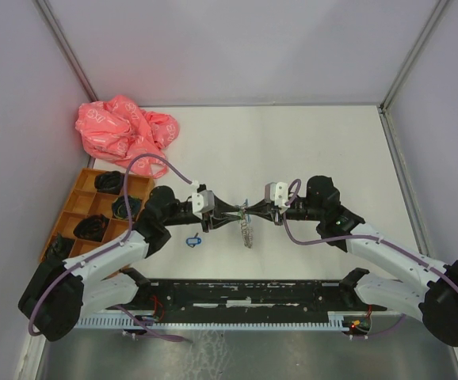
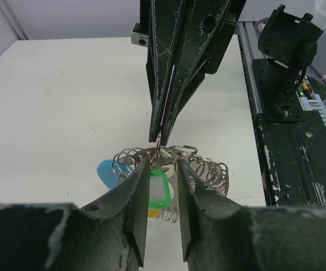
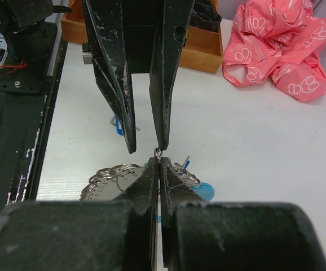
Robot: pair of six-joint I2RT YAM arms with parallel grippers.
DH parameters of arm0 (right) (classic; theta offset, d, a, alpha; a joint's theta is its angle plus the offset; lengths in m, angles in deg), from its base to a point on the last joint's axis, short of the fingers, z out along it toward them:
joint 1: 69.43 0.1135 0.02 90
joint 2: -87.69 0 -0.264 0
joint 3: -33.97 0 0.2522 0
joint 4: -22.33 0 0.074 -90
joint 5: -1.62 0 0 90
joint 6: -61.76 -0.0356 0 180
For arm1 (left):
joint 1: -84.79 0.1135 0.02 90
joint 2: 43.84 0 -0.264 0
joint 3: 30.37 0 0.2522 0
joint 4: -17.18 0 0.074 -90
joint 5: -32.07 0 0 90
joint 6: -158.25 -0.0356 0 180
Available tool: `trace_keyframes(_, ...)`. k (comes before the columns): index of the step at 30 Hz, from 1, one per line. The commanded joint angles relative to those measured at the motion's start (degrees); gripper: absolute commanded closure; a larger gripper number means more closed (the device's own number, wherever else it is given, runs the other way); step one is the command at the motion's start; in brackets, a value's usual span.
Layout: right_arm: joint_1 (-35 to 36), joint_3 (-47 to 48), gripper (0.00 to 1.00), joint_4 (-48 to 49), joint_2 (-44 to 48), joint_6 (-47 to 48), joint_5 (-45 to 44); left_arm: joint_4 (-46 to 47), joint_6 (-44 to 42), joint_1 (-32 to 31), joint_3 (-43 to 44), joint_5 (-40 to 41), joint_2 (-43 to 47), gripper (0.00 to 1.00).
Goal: Put the keys on the keyring
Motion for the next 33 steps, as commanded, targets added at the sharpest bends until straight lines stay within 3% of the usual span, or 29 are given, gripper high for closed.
trace_keyframes(1,-0.3,0.8,0.99,4.8,0.8,-0.9,1.4,3.6,0.2,0.4,2.3,-2.7,-1.5,0.69)
trace_keyframes(19,-0.3,1.1,0.99,5.2,-0.3,-1.8,2.1,5.8,2.2,0.3,3.9,-3.1,-4.8,0.73)
trace_keyframes(21,-0.3,1.2,0.99,5.1,-0.4,-1.8,2.1,5.9,2.3,0.3,4.0,-3.2,-4.9,0.75)
trace_keyframes(27,-0.3,1.6,0.99,4.7,-0.4,-1.9,2.1,5.1,2.2,0.3,4.4,-3.3,-5.3,0.96)
trace_keyframes(33,-0.3,3.3,0.98,-2.8,0.5,0.7,-0.3,-4.4,-1.4,0.3,6.6,-2.3,-3.8,0.97)
